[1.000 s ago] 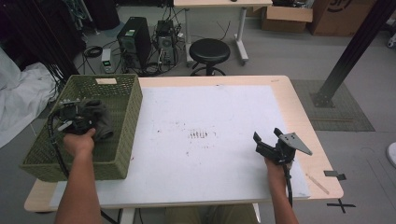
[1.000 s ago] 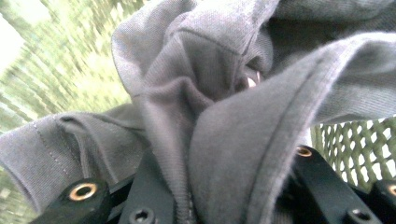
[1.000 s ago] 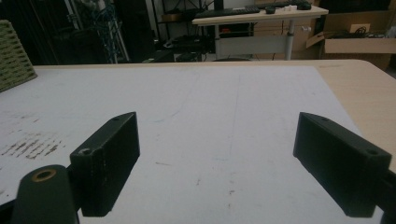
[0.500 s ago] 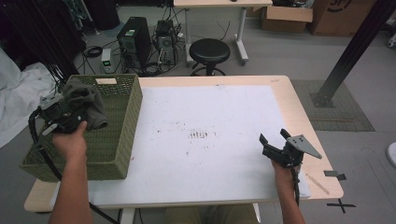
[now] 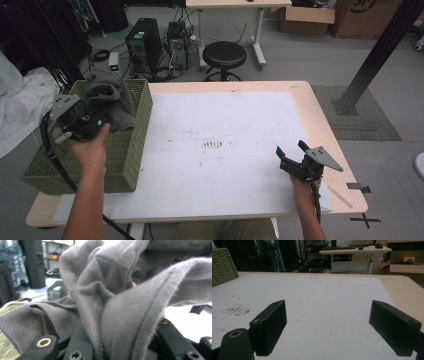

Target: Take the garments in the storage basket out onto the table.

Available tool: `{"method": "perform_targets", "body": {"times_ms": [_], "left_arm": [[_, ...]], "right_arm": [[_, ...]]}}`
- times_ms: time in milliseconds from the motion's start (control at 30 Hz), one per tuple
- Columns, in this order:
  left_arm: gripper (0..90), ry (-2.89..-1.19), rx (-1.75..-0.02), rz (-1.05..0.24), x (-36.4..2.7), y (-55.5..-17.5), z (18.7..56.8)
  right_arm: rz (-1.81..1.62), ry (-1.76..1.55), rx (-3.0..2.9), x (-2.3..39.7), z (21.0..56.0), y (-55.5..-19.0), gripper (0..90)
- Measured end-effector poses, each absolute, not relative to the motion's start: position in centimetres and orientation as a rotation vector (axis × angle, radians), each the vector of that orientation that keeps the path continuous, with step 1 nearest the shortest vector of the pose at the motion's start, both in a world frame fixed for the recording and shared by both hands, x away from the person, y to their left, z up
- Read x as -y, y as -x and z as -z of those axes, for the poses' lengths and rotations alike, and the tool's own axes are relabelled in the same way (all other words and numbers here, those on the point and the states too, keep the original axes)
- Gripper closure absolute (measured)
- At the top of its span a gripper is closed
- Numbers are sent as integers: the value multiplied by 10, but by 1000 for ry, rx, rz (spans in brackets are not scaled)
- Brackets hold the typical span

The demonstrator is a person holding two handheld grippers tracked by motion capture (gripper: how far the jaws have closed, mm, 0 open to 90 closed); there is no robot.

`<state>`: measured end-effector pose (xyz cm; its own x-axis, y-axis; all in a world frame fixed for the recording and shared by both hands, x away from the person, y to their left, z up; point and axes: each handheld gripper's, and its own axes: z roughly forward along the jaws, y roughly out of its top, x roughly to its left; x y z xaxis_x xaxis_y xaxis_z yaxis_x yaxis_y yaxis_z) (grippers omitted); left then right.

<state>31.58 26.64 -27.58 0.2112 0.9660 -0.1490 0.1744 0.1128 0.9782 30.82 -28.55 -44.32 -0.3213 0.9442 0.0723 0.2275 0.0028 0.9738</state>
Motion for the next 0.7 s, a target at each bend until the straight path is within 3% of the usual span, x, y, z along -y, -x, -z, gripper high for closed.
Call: {"method": "perform_targets", "body": {"times_ms": [367, 700], "left_arm": [[685, -1464, -1026, -790, -194, -326, 278], [679, -1565, -916, -664, -127, -338, 312]], "right_arm": [[-1355, -1226, -1644, 284, 447, -309, 146], [-1359, -1222, -1645, 284, 448, -309, 147]]}}
